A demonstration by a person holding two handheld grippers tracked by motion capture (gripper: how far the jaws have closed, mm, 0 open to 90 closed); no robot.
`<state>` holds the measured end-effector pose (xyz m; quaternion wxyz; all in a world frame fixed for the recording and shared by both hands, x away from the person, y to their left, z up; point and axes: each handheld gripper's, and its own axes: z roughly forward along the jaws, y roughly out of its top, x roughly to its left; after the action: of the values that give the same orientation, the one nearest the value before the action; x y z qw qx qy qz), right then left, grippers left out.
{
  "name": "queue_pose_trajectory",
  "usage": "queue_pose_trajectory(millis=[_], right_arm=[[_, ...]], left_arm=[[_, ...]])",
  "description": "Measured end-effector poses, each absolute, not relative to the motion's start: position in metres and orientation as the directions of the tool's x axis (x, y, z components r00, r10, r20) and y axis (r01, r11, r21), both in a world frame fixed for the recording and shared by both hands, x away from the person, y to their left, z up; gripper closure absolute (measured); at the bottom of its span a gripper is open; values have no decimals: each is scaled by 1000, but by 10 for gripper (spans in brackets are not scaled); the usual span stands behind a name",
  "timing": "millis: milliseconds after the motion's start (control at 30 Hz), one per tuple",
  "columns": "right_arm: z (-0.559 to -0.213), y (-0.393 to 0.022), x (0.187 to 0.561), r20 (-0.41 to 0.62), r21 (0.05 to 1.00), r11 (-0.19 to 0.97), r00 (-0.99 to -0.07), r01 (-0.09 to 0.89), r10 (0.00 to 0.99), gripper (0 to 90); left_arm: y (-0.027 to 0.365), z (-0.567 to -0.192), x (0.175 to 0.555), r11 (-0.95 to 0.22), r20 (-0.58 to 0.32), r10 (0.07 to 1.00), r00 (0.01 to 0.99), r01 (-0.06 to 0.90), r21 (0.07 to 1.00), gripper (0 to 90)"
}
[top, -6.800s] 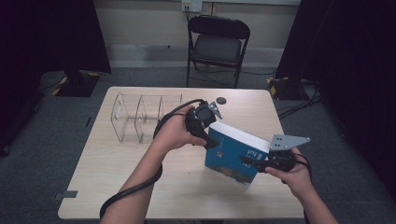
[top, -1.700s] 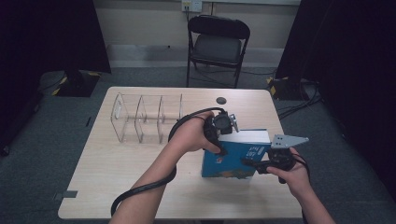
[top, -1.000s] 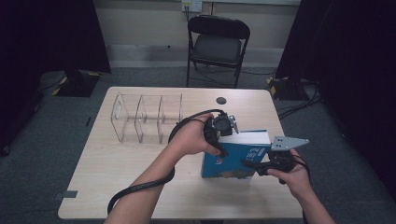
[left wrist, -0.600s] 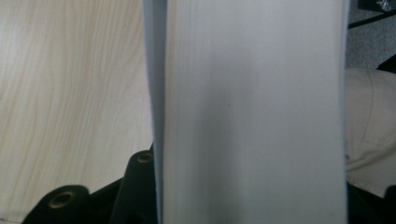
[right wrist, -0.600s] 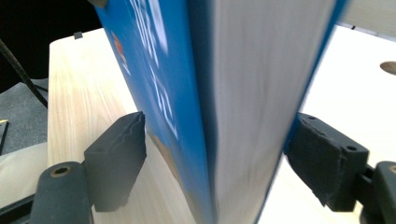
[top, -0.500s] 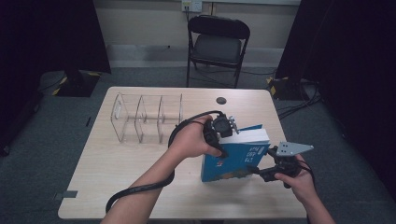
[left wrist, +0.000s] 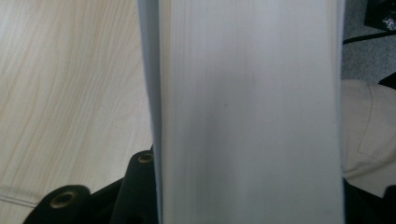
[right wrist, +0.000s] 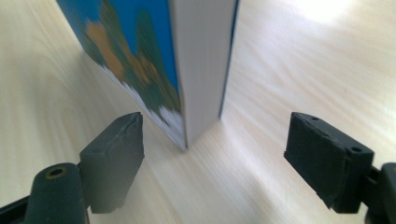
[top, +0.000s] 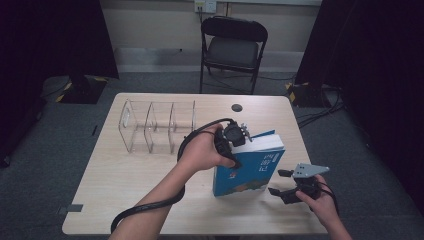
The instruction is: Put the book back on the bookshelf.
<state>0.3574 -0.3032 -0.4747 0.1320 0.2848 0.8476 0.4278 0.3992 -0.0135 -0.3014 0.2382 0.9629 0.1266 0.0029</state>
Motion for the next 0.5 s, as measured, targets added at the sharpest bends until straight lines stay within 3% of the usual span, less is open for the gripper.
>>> queue_pose_trajectory(millis=[300, 500], right_arm=[[-496, -300, 354, -35, 726, 554, -783, 407, 622, 185], [-499, -302, 353, -8, 737, 524, -770, 427, 638, 163]], left_arm=[[-15, -301, 395, -851, -41, 268, 962, 257, 457, 612], [-14, -302, 395, -842, -50, 293, 955, 283, 460, 614]])
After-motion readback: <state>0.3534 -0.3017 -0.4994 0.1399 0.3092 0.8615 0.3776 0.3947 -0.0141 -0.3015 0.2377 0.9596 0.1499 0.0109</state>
